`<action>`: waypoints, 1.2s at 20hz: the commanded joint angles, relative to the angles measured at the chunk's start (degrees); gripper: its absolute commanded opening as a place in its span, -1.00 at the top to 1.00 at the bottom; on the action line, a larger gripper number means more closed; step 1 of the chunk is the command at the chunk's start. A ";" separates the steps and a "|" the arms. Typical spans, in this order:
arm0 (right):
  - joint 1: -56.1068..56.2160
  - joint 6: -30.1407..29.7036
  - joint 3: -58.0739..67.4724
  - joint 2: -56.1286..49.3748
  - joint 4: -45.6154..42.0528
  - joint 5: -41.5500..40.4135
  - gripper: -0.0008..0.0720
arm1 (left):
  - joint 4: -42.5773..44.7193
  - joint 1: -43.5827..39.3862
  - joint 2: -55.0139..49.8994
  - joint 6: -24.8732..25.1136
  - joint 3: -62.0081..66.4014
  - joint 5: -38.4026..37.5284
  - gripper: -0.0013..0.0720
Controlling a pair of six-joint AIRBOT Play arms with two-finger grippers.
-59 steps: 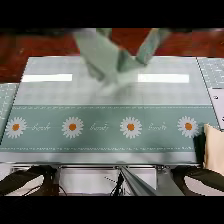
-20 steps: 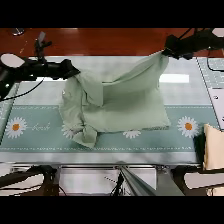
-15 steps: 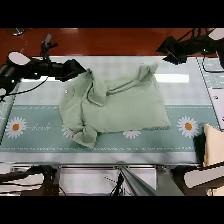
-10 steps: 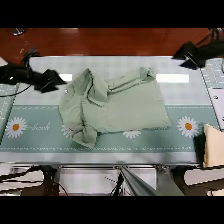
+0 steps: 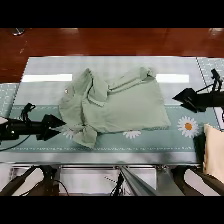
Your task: Fold the shirts.
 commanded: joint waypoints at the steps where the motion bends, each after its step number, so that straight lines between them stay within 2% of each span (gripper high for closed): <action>1: -0.22 -1.90 -9.92 5.66 3.89 -3.41 -0.72 | -17.70 -1.68 3.32 8.41 -10.88 7.69 -0.95; 3: -0.22 -1.86 -10.69 5.79 3.93 -2.82 -0.72 | -22.21 -5.70 3.02 11.47 -12.68 11.98 -0.94; 6: -0.22 -1.60 -10.80 5.79 4.35 -2.95 -0.72 | -24.50 -13.44 2.34 11.43 -12.66 20.13 -0.90; 7: -0.48 -1.60 -10.73 5.79 4.04 -3.61 -0.72 | -24.96 -14.64 2.34 11.23 -12.33 22.36 -0.48; 8: -1.68 -1.51 -10.38 5.79 3.28 -4.24 -0.72 | -25.05 -14.78 2.34 11.26 -11.78 22.91 0.63; 9: -3.87 -0.68 -9.94 5.79 2.93 -4.39 -0.72 | -25.03 -14.71 2.34 11.52 -10.99 22.75 0.92; 11: -8.33 0.48 -9.84 5.73 1.18 -3.30 -0.72 | -25.03 -14.40 2.34 12.81 -8.66 20.87 0.92; 14: -9.81 4.50 -11.56 5.73 -8.66 1.62 -0.72 | -25.03 -14.34 2.34 12.98 -5.44 18.99 0.92; 17: -9.79 3.87 -15.98 5.57 -8.00 2.25 -0.72 | -25.03 -14.32 2.34 12.96 -4.20 19.06 0.92; 20: -9.79 0.20 -16.28 2.25 -3.10 2.89 -0.72 | -24.98 -14.32 2.34 12.98 -4.20 19.02 0.91; 24: -9.75 -7.30 -16.26 -4.81 9.51 2.10 -0.72 | -24.98 -14.32 2.34 12.96 -4.20 18.80 0.91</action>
